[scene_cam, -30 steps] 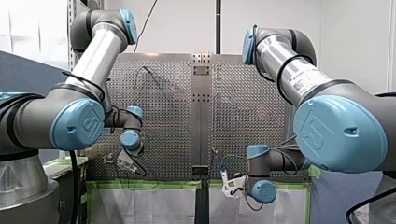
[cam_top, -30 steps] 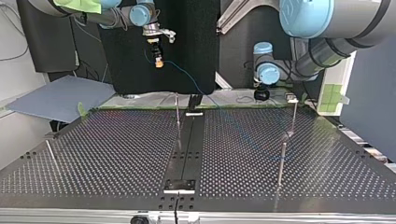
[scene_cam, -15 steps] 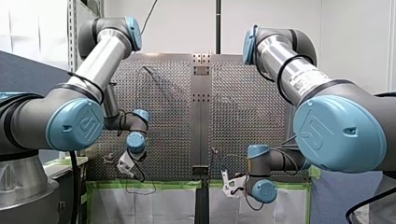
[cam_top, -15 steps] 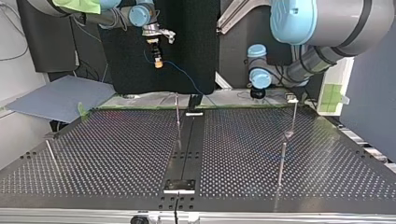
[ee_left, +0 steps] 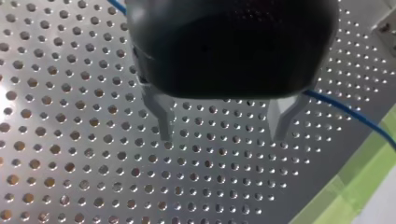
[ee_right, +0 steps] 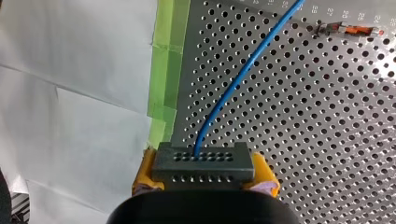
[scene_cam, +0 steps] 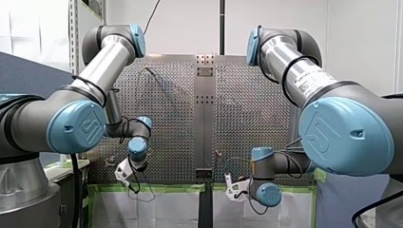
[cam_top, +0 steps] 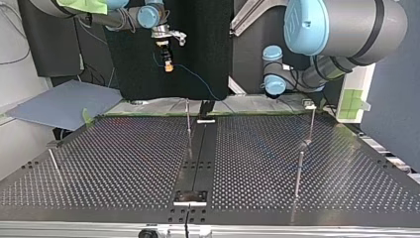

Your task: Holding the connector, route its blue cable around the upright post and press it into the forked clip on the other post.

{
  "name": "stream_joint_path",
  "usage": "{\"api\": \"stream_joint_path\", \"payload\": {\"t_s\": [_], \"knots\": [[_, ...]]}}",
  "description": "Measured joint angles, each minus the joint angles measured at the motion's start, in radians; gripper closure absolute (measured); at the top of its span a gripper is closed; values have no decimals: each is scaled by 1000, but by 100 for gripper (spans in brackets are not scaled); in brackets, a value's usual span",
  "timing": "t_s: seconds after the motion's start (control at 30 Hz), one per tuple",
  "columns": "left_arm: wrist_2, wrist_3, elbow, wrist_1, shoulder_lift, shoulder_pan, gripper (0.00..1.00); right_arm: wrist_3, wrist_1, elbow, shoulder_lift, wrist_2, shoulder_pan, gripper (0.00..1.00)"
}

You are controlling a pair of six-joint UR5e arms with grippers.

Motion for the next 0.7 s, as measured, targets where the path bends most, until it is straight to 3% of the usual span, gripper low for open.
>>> {"api": "stream_joint_path", "payload": {"t_s": [0.3, 0.7], "knots": [[30, 72, 8, -22, -15, -5, 2, 0, 7, 0, 0, 0, 0, 100], [71, 173, 53, -61, -97, -27, 2, 1, 9, 0, 0, 0, 0, 100]]}}
